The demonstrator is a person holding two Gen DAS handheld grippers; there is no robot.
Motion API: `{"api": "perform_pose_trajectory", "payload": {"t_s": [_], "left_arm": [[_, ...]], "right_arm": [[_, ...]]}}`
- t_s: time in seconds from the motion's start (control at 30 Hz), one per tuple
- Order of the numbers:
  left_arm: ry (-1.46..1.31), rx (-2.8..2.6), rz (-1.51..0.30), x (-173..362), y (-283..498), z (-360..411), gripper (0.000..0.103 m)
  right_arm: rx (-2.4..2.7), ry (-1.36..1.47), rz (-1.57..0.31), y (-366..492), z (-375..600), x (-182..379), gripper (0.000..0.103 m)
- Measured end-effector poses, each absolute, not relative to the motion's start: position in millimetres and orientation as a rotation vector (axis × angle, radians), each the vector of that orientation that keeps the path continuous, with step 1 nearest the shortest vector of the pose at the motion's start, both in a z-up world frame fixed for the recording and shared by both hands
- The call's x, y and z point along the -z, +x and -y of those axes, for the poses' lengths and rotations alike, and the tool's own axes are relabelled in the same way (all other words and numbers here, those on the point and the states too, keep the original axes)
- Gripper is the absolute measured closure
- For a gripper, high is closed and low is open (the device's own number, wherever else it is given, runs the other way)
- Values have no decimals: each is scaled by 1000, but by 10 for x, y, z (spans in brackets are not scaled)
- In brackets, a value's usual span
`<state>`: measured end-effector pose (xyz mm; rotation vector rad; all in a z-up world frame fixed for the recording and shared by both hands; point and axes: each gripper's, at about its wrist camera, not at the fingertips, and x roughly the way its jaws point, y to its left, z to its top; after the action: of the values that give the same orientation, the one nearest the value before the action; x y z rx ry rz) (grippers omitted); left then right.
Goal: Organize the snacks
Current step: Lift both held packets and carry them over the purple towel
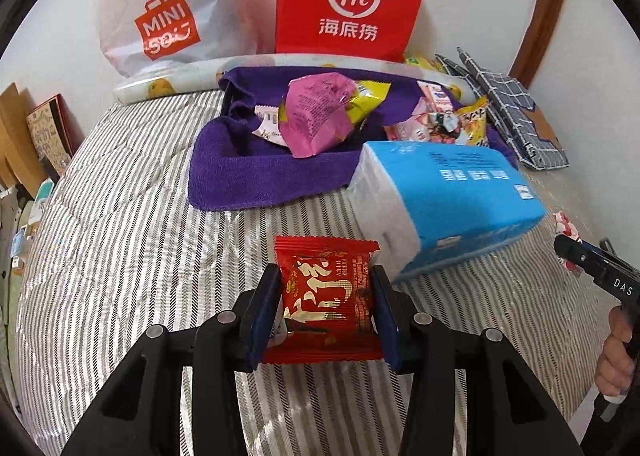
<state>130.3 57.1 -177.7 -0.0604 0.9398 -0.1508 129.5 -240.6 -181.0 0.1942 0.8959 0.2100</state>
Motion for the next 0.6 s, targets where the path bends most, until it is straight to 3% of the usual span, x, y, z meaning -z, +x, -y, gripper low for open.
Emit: {"api": "perform_pose_trajectory", "payload": {"t_s": [0.6], "left_arm": [[-101,219,-915,1479,1233,-459,59]], "right_arm": [[-265,209,-830,1223,2295,1355,55]]}}
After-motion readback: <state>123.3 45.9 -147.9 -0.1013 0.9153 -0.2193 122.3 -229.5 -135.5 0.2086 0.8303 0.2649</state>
